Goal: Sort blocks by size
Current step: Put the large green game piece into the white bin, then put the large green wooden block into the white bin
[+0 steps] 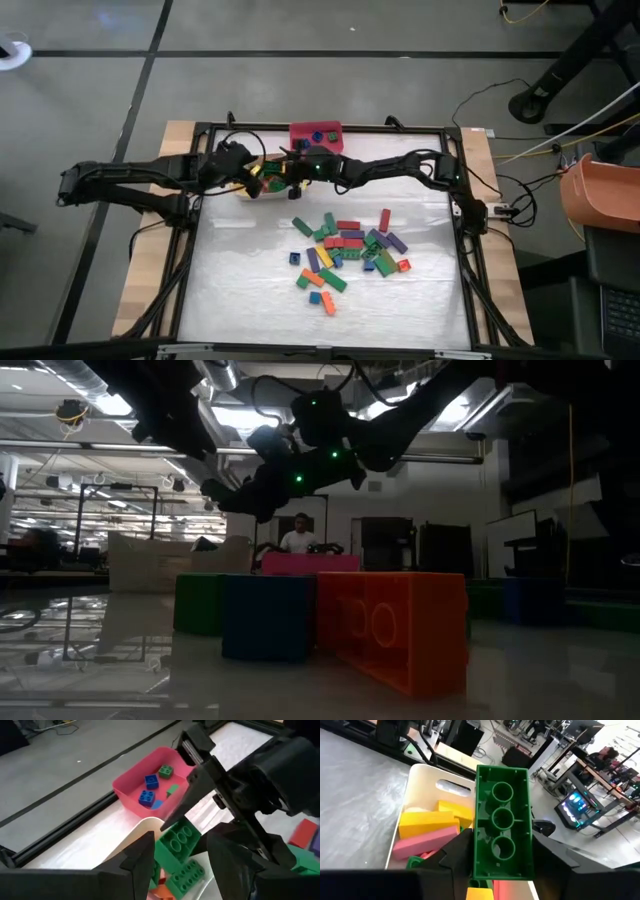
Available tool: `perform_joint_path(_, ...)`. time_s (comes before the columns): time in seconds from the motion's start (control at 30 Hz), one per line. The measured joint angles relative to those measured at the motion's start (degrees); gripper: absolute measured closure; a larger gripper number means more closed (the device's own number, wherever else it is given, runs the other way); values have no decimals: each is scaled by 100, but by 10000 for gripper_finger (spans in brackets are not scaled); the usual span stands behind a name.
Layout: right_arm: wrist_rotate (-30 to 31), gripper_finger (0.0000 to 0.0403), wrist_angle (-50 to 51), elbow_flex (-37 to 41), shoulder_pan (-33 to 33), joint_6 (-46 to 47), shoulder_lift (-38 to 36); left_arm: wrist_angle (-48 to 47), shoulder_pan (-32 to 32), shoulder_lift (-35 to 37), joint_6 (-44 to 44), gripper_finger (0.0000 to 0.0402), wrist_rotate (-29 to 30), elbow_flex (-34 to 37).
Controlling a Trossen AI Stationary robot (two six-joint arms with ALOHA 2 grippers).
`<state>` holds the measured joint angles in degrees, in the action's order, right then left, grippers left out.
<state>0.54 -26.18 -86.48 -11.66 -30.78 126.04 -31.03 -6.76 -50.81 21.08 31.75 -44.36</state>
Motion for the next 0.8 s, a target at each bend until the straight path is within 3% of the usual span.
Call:
perform_joint_path(0.43,11,170,136,0,-6,1,-16,13,455,-24,246,233,-37,2)
perform_joint_path(0.53,7,169,695,0,-48,-229,-222,17,632,-94,463,233,-240,2)
perform_joint_path(0.8,254,169,3564,2,-281,-1083,-1342,288,1254,-979,329,233,-459,2)
